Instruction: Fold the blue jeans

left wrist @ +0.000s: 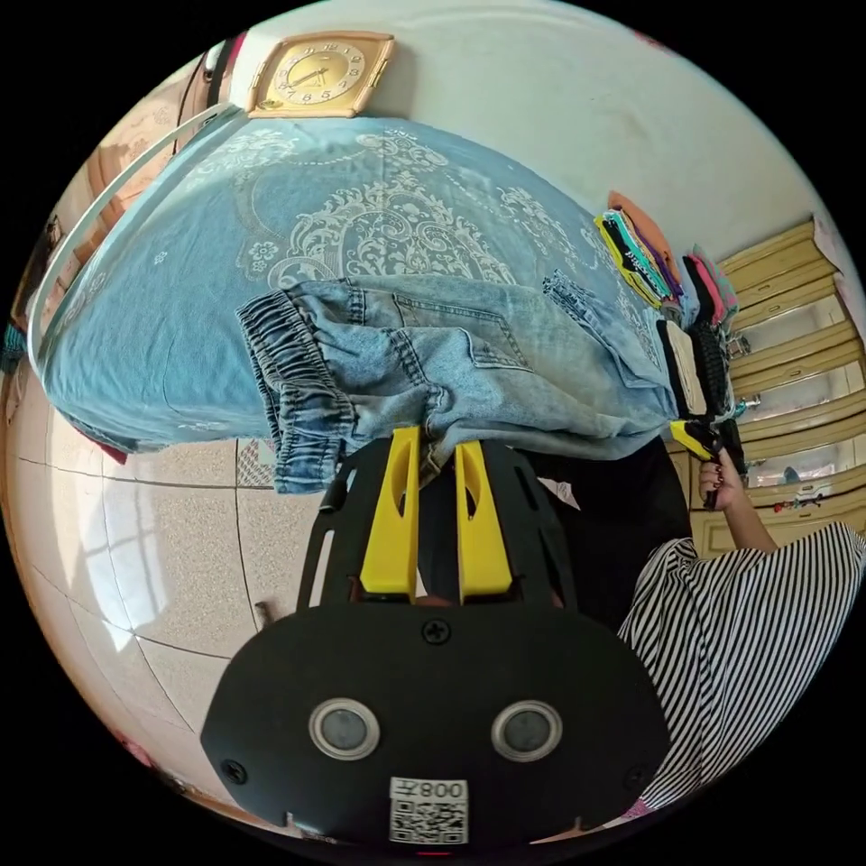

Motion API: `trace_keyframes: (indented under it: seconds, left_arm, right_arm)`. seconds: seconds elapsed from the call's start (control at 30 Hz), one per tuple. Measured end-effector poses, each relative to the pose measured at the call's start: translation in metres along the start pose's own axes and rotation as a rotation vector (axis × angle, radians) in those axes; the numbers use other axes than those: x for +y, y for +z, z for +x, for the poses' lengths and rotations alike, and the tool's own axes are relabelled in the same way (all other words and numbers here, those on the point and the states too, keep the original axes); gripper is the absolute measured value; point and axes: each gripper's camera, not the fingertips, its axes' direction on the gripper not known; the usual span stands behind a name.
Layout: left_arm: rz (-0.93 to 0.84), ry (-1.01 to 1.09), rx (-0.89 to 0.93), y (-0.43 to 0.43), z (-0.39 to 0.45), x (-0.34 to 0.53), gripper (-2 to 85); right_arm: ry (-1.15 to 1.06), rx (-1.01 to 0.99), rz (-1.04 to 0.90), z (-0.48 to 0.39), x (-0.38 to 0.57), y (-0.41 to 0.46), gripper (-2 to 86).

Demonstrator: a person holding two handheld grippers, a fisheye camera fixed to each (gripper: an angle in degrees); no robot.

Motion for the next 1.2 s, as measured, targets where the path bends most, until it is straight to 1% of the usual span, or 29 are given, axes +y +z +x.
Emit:
trace_keyframes:
  seconds: [0.1,0.2,0.23,0.3,0.37,0.4,0.5,0.57,0.67,0.83,0.93,1.0,1.2]
  left_arm:
    - [0.029,-0.029,0.024,-0.003,-0.015,0.001,6.8]
    - [0.013,-0.045,-0.030,0.001,-0.024,0.005,7.1]
    - [0.001,-0.055,-0.053,0.003,-0.028,0.009,7.2]
    - [-0.018,-0.059,-0.074,0.006,-0.036,0.014,7.5]
    - [-0.034,-0.095,-0.070,0.009,-0.052,0.019,8.0]
    - [-0.032,-0.108,-0.058,0.009,-0.057,0.021,8.1]
    - [-0.018,-0.163,0.060,0.010,-0.084,0.031,9.2]
    - [0.017,-0.222,0.251,0.012,-0.110,0.041,10.5]
    - [0.103,-0.366,0.332,0.015,-0.140,0.056,11.8]
    - [0.203,-0.584,0.458,0.038,-0.184,0.065,12.5]
    - [0.215,-0.630,0.459,0.052,-0.202,0.055,12.4]
    - [0.198,-0.654,0.495,0.063,-0.211,0.048,12.0]
    - [0.207,-0.695,0.507,0.075,-0.232,0.038,6.3]
  right_arm:
    - [-0.057,0.078,0.053,-0.012,-0.008,0.000,0.3]
    - [-0.118,0.138,0.101,-0.022,-0.007,-0.002,0.7]
    - [-0.172,0.178,0.104,-0.031,-0.007,0.000,1.0]
    - [-0.253,0.263,0.095,-0.047,-0.010,0.012,1.9]
    - [-0.353,0.365,0.047,-0.069,-0.022,0.043,5.0]
    - [-0.377,0.382,0.028,-0.074,-0.026,0.053,6.1]
    - [-0.498,0.468,-0.068,-0.095,-0.045,0.104,7.7]
    - [-0.583,0.571,-0.121,-0.109,-0.056,0.141,8.1]
    - [-0.663,0.687,-0.151,-0.120,-0.063,0.172,8.9]
    - [-0.709,0.840,-0.197,-0.113,-0.070,0.202,9.4]
    - [-0.709,0.887,-0.236,-0.104,-0.074,0.211,9.2]
    - [-0.708,0.902,-0.252,-0.099,-0.077,0.213,9.1]
    - [-0.736,0.966,-0.276,-0.085,-0.076,0.206,8.9]
